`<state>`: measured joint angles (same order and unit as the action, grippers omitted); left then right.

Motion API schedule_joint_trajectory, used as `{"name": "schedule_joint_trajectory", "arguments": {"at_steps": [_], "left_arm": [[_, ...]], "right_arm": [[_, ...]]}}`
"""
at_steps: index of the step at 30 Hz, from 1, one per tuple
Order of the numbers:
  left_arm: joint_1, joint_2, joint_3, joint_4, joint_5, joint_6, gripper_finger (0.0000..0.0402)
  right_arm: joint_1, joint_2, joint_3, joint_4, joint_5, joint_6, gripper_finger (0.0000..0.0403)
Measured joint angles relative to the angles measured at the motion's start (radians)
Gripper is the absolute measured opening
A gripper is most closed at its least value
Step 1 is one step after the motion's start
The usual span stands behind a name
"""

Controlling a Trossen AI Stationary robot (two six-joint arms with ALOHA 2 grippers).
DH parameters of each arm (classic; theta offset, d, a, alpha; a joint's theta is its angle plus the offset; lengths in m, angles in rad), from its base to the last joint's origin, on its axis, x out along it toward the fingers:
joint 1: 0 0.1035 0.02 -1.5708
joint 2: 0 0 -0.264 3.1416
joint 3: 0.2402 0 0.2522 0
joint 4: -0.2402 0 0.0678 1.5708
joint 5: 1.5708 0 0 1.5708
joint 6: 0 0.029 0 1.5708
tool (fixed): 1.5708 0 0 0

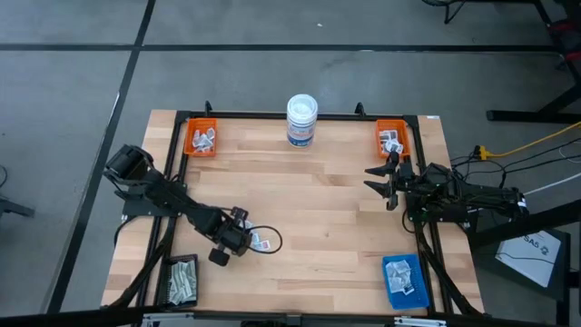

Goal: Pick & Place First Aid Supplies
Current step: Put the orange ointment pack into the left orange bin

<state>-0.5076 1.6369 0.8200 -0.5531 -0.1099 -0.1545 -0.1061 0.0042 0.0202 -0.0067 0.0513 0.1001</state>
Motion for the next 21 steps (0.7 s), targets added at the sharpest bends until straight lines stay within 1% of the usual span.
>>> {"name": "schedule_joint_trajectory", "arguments": {"at_steps": [7,14,21], "left_arm": [[0.000,-0.069,-0.005,-0.010,0.030,-0.041,0.0002],[0.002,-0.171,-0.005,-0.022,-0.019,-0.045,0.0002],[0.040,-0.280,-0.004,-0.032,-0.071,-0.044,0.0002]], "right_arm": [[0.000,0.000,0.000,0.000,0.000,0.000,0.0191],[0.000,0.000,0.000,0.000,0.000,0.000,0.0191],[0.000,0.000,0.000,0.000,0.000,0.000,0.0191]]}}
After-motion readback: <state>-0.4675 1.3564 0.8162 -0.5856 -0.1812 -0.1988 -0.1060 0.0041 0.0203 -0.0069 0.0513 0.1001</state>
